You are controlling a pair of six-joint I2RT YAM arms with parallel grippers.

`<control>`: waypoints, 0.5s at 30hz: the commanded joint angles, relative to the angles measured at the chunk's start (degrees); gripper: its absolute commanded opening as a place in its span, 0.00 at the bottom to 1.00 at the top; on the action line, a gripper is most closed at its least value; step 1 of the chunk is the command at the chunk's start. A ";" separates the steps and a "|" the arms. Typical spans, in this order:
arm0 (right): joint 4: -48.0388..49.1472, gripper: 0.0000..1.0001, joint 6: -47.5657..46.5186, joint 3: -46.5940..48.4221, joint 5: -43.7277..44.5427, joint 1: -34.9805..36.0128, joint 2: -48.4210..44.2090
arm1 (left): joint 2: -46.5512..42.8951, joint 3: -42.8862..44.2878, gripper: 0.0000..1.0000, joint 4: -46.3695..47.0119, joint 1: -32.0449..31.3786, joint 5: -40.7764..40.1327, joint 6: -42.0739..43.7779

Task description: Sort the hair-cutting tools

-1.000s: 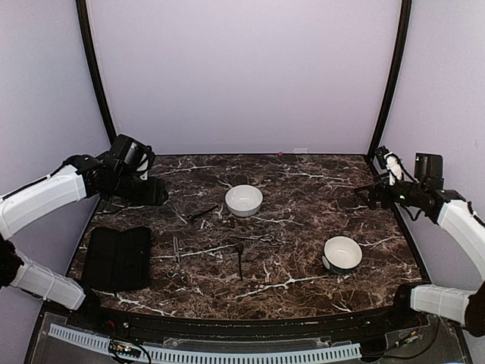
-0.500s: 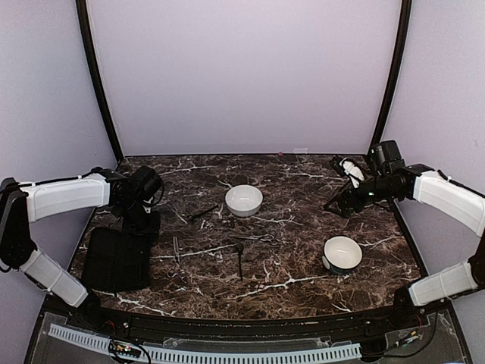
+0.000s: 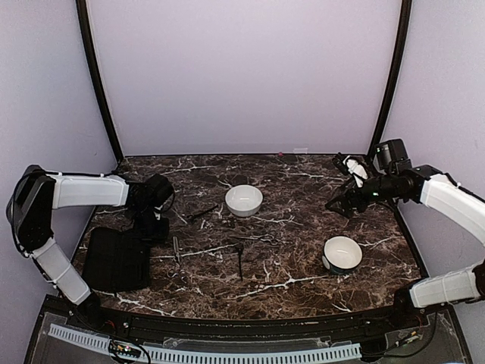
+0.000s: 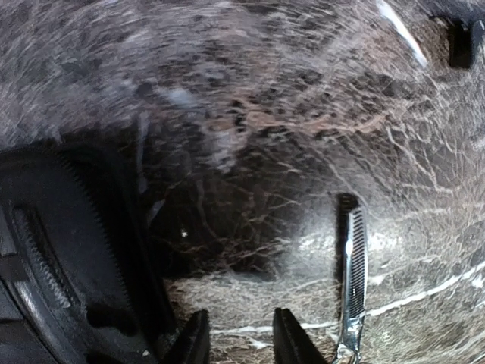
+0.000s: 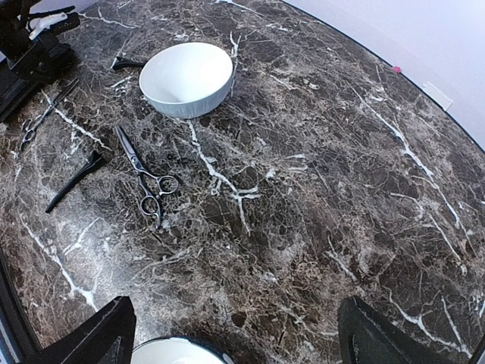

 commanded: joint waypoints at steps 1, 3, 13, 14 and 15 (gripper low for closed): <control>0.98 0.93 -0.76 -1.77 -0.93 0.43 -1.93 | -0.59 2.67 0.36 0.82 -3.03 2.13 1.76; 1.17 0.93 -0.69 -1.91 -1.10 0.43 -1.66 | -1.12 2.23 0.39 2.40 -4.13 4.40 2.10; 0.81 0.93 -0.75 -1.29 -1.81 0.41 -0.77 | 1.64 -0.80 0.44 3.33 -5.31 10.24 -0.08; 0.82 0.93 -0.80 -1.25 -1.86 0.48 -0.66 | 1.69 -1.06 0.44 3.53 -5.31 10.40 -0.16; 0.86 0.92 -0.84 -1.35 -1.90 0.43 -0.45 | 1.91 -1.17 0.44 3.81 -6.61 10.71 -0.16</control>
